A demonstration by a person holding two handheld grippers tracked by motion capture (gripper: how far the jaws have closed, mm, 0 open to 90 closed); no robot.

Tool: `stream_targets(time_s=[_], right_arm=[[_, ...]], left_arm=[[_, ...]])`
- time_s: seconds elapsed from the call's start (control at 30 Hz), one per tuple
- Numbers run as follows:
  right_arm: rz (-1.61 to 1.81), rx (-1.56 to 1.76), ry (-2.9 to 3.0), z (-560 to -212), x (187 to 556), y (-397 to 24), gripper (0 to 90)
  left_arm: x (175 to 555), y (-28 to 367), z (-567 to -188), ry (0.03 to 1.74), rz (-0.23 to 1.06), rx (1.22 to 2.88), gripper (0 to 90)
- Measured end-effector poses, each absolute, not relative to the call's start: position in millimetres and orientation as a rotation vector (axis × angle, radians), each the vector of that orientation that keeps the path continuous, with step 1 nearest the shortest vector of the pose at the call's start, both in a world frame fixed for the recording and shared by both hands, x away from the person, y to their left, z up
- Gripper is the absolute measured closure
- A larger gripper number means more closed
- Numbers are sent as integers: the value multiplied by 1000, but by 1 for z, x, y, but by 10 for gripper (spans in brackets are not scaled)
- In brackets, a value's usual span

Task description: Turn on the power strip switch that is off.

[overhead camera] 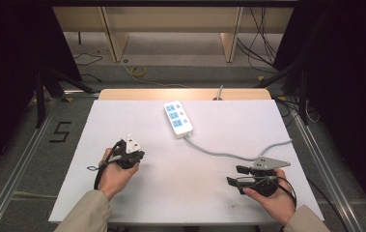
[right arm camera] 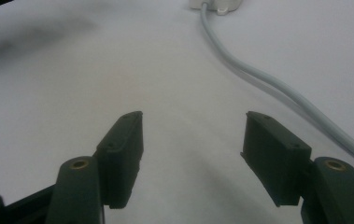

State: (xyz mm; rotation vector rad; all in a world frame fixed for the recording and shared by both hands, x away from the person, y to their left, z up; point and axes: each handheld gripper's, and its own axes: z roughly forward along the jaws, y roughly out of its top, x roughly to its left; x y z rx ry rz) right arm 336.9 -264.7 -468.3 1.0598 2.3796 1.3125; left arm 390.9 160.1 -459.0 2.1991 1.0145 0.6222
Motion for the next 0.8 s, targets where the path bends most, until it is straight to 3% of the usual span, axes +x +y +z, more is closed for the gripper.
stream_targets(time_s=[0.8], right_arm=[[1297,1051,2390,-471,334,-265,375]], left_arm=[[412,153,-451,1013,639,2161,898]])
